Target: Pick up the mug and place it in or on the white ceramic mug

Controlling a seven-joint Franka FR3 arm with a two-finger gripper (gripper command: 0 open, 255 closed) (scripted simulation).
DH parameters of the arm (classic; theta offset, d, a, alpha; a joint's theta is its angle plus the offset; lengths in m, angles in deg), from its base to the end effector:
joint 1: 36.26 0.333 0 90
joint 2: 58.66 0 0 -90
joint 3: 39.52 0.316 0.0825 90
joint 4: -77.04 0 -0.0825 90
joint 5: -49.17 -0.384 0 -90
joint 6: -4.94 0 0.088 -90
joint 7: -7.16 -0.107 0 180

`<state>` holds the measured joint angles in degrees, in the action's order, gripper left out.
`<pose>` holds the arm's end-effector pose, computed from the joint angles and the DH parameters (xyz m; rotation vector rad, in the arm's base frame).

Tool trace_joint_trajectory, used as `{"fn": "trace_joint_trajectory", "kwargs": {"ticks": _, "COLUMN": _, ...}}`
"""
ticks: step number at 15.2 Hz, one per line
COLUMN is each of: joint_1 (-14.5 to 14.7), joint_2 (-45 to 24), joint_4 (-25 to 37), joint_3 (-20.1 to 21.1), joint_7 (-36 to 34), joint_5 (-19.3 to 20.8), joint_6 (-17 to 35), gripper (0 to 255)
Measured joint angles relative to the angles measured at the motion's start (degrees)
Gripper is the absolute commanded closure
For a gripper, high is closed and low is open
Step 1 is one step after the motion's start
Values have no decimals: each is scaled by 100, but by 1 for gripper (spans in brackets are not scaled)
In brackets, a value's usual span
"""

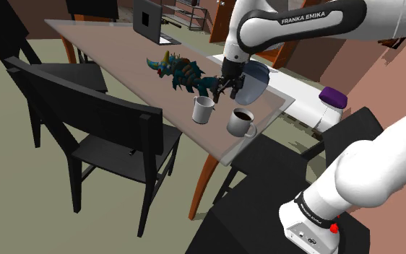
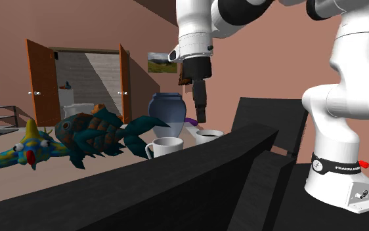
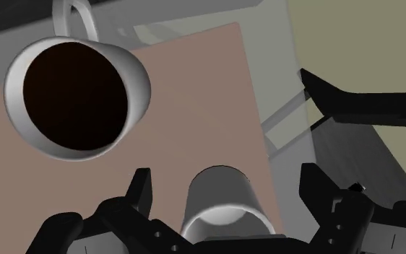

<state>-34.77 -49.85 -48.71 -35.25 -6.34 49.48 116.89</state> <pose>0.4887 0.0498 0.4430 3.1012 -0.2084 -0.1300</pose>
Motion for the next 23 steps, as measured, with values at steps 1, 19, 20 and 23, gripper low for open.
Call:
{"fn": "trace_joint_trajectory", "kwargs": {"ticks": 1, "joint_1": 21, "joint_2": -198, "joint_4": 116, "joint_3": 38, "joint_7": -74, "joint_5": 24, "joint_6": 90, "gripper": 0}}
{"fn": "trace_joint_trajectory", "kwargs": {"ticks": 19, "joint_1": 160, "joint_2": -2213, "joint_4": 1274, "joint_3": 140, "joint_7": -541, "joint_5": 384, "joint_6": 979, "gripper": 0}}
{"fn": "trace_joint_trajectory", "kwargs": {"ticks": 20, "joint_1": 160, "joint_2": -2214, "joint_4": 1269, "joint_3": 140, "joint_7": -542, "joint_5": 385, "joint_6": 986, "gripper": 0}}
{"fn": "trace_joint_trajectory", "kwargs": {"ticks": 23, "joint_1": 161, "joint_2": -2215, "joint_4": 1266, "joint_3": 141, "joint_7": -543, "joint_5": 386, "joint_6": 992, "gripper": 0}}
